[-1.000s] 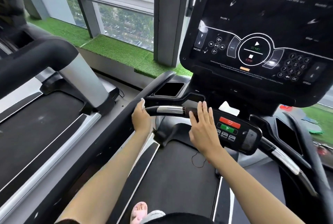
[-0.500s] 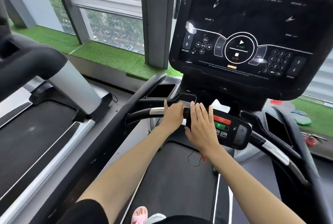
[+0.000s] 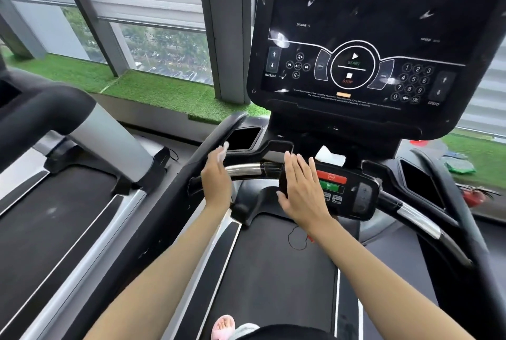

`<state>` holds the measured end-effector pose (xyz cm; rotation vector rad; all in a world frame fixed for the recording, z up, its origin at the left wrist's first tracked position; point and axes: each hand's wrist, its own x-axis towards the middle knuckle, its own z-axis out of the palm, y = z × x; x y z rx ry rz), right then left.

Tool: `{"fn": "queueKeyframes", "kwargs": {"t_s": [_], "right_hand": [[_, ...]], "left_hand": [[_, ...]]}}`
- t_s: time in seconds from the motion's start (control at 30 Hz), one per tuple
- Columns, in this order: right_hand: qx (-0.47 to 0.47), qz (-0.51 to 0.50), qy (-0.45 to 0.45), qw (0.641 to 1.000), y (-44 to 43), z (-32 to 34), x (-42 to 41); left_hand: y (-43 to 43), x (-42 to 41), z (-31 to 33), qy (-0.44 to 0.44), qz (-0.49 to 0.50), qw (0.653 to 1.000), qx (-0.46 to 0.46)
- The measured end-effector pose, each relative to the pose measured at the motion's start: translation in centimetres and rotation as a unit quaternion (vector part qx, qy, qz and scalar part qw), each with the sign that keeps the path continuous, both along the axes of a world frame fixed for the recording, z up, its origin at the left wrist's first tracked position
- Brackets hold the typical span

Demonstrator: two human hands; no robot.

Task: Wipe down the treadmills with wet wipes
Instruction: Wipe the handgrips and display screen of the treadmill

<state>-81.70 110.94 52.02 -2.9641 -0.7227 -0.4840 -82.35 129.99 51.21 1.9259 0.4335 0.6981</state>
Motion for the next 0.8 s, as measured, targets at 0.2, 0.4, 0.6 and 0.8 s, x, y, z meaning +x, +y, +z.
{"fn": "queueKeyframes", "kwargs": {"t_s": [0.2, 0.4, 0.6, 0.8], "right_hand": [[0.000, 0.003, 0.006, 1.000, -0.3, 0.1, 0.1], [0.018, 0.007, 0.003, 1.000, -0.5, -0.2, 0.0], [0.006, -0.002, -0.006, 1.000, -0.1, -0.5, -0.2], [-0.005, -0.003, -0.021, 1.000, -0.2, -0.5, -0.1]], "left_hand": [[-6.5, 2.7, -3.5, 0.050, -0.181, 0.954, 0.234], [-5.4, -0.2, -6.8, -0.084, -0.210, 0.903, 0.367], [-2.6, -2.9, -6.9, 0.007, -0.293, 0.845, 0.447], [-6.0, -1.2, -4.0, 0.283, -0.052, 0.835, -0.468]]}}
